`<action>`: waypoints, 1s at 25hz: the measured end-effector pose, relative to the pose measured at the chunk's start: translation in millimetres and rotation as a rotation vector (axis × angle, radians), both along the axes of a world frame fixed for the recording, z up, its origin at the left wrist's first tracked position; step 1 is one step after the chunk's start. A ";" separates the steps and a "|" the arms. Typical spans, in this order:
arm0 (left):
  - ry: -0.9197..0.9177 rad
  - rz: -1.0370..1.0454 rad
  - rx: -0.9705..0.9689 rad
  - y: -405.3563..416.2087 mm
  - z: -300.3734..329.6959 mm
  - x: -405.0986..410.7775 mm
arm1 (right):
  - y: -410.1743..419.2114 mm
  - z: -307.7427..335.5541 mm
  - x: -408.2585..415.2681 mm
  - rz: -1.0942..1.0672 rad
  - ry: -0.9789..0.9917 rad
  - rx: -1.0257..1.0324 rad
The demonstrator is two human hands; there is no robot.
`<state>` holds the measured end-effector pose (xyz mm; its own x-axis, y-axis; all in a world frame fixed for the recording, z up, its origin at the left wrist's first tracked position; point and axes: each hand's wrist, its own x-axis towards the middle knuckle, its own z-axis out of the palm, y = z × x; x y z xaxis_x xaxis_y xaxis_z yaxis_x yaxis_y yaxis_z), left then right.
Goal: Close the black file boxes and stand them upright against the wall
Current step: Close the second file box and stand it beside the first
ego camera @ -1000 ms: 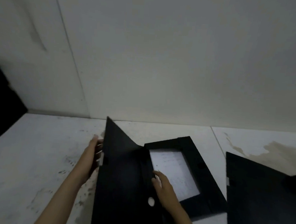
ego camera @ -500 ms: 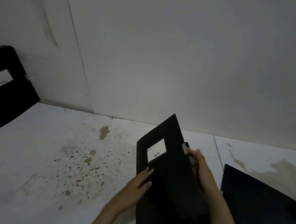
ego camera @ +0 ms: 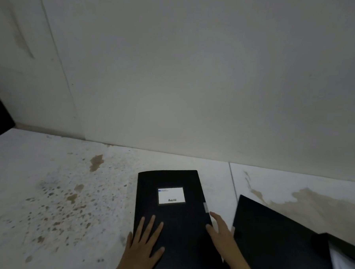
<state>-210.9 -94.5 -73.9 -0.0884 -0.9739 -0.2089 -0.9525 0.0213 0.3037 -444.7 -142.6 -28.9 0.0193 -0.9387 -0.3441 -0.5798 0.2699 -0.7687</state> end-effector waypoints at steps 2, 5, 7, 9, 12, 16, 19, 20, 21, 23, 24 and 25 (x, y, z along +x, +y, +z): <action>-0.100 0.081 -0.179 1.7 1.1 -3.2 | 1.0 -10.5 9.3 0.119 0.097 -0.030; -0.035 0.043 -0.116 4.5 2.5 -7.4 | 3.0 -23.5 21.7 0.209 0.330 -0.055; -0.059 0.091 -0.178 3.6 -0.8 -8.2 | 2.6 -24.8 28.5 0.216 0.515 -0.061; -0.050 0.083 -0.181 2.7 -1.3 -8.2 | 2.1 -20.6 36.2 0.218 0.655 -0.055; -0.016 0.076 -0.213 3.0 -3.6 -8.7 | 4.2 -19.7 41.7 0.193 0.677 -0.077; 0.225 0.231 -0.049 4.5 0.2 -8.9 | 13.6 -20.0 34.9 0.080 0.428 -0.089; 0.712 0.483 0.064 2.9 8.0 -1.2 | 24.1 -16.5 37.6 -0.021 0.241 -0.082; 0.834 0.544 0.039 3.0 12.4 3.8 | 28.7 -15.0 41.0 -0.044 0.193 -0.072; 0.936 0.611 0.015 4.8 17.8 11.5 | 32.9 -15.0 46.4 -0.053 0.162 -0.070; 1.060 0.774 0.029 8.9 31.8 31.6 | 34.4 -14.8 59.9 -0.028 0.119 -0.071; 1.102 0.869 0.021 11.0 39.4 45.7 | 33.2 -13.4 69.0 -0.004 0.087 -0.058; 1.155 0.953 -0.006 15.2 47.4 64.7 | 31.8 -11.0 83.7 0.021 0.042 -0.041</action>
